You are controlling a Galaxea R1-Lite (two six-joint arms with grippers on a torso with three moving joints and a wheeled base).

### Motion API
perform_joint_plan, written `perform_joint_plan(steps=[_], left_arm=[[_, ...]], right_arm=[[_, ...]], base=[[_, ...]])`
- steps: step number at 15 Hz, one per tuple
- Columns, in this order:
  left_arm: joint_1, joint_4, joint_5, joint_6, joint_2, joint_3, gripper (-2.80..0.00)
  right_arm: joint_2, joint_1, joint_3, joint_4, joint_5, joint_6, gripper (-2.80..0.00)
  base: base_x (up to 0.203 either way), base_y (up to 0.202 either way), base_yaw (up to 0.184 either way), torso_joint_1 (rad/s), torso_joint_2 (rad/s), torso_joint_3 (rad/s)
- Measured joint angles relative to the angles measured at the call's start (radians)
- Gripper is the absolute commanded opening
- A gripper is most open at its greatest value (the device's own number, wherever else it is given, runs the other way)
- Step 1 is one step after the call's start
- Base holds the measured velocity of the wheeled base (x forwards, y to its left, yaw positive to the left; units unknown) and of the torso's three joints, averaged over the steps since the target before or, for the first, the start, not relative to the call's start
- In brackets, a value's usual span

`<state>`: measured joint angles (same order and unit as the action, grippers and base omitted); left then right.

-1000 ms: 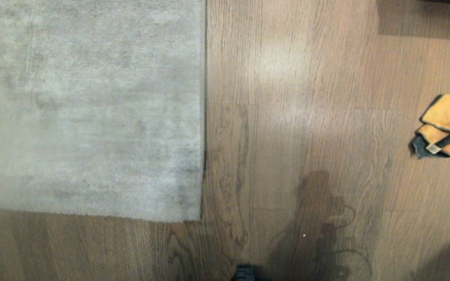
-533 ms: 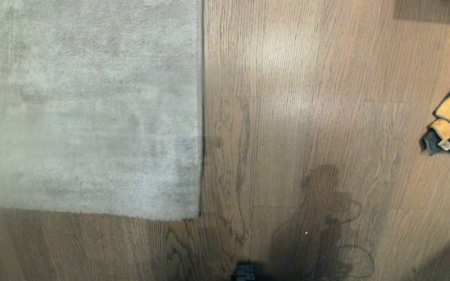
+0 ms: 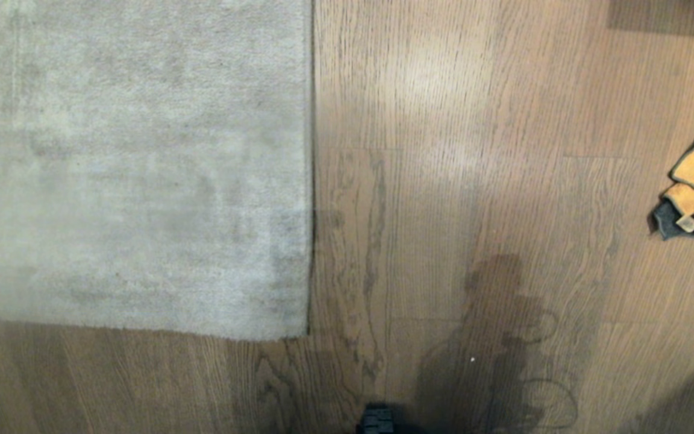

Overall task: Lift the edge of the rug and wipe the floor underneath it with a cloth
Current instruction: Pick up the rag

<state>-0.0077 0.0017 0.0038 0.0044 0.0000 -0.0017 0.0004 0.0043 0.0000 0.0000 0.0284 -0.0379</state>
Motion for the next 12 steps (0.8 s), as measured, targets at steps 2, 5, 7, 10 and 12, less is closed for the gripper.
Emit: perform_joint_plan(steps=[2, 5, 7, 10, 12], left_arm=[[0.0, 0.0, 0.0, 0.0, 0.0, 0.0, -2.8], [0.0, 0.0, 0.0, 0.0, 0.0, 0.0, -2.8], [0.0, 0.0, 0.0, 0.0, 0.0, 0.0, -2.8], [0.0, 0.0, 0.0, 0.0, 0.0, 0.0, -2.8], [0.0, 0.0, 0.0, 0.0, 0.0, 0.0, -2.8]], right_arm=[[0.0, 0.0, 0.0, 0.0, 0.0, 0.0, -2.8], [0.0, 0.0, 0.0, 0.001, 0.0, 0.0, -2.8], [0.0, 0.0, 0.0, 0.001, 0.0, 0.0, -2.8], [0.0, 0.0, 0.0, 0.0, 0.0, 0.0, -2.8], [0.0, 0.0, 0.0, 0.0, 0.0, 0.0, -2.8]], base=[[0.0, 0.0, 0.0, 0.0, 0.0, 0.0], [0.0, 0.0, 0.0, 0.0, 0.0, 0.0], [0.0, 0.0, 0.0, 0.0, 0.0, 0.0], [0.0, 0.0, 0.0, 0.0, 0.0, 0.0], [0.0, 0.0, 0.0, 0.0, 0.0, 0.0]])
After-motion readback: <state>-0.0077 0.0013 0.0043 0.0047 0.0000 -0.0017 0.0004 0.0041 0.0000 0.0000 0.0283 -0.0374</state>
